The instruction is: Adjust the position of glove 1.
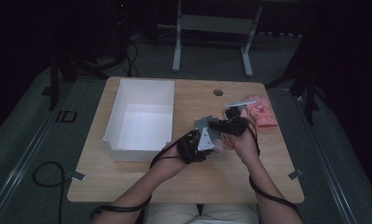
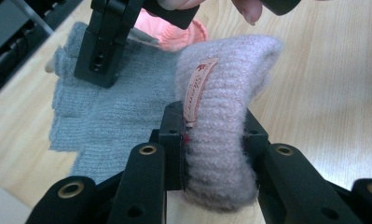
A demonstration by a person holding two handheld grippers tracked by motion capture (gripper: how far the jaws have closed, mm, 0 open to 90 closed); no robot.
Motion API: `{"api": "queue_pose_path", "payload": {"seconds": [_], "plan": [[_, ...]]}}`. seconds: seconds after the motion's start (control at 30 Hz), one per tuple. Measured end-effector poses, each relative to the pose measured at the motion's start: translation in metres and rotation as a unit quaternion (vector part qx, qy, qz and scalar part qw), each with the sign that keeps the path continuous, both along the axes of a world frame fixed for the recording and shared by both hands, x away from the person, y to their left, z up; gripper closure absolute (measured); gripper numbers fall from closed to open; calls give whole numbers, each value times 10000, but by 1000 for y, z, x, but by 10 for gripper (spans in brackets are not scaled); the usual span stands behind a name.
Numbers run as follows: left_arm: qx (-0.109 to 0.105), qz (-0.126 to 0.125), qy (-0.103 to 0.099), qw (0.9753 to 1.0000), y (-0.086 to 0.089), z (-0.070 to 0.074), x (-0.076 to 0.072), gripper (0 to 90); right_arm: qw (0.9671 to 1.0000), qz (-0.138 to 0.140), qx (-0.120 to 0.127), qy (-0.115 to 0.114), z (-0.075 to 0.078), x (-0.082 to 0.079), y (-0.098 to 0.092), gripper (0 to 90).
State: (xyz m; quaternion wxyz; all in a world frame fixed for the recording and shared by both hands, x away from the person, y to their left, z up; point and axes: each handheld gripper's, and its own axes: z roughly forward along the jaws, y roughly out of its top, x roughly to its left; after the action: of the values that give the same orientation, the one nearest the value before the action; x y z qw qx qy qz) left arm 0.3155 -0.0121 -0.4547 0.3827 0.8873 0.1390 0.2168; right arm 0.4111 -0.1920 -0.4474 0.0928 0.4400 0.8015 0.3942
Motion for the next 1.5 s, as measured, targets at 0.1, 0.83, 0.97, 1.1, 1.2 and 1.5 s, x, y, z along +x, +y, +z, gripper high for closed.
{"api": "queue_pose_path", "payload": {"seconds": [0.1, 0.83, 0.97, 1.1, 1.2, 1.5], "plan": [[30, -3, -16, 10000, 3, 7, 1, 702, 10000, 30, -12, -63, 7, 0, 3, 741], [190, 0, -258, 9995, 80, 53, 9, 703, 9975, 495, -136, -483, 60, 10, 78, 744], [177, 64, -260, 9995, 95, 58, 9, 703, 9966, 592, -169, -548, 65, 11, 96, 744], [228, 149, -319, 9991, 110, 62, 7, 702, 9958, 705, -168, -565, 70, 13, 114, 744], [249, 202, -324, 9990, 121, 64, 7, 703, 9950, 776, -201, -600, 73, 14, 127, 744], [441, 360, -377, 9977, 155, 64, 3, 702, 9937, 972, -85, -557, 73, 18, 170, 744]]}}
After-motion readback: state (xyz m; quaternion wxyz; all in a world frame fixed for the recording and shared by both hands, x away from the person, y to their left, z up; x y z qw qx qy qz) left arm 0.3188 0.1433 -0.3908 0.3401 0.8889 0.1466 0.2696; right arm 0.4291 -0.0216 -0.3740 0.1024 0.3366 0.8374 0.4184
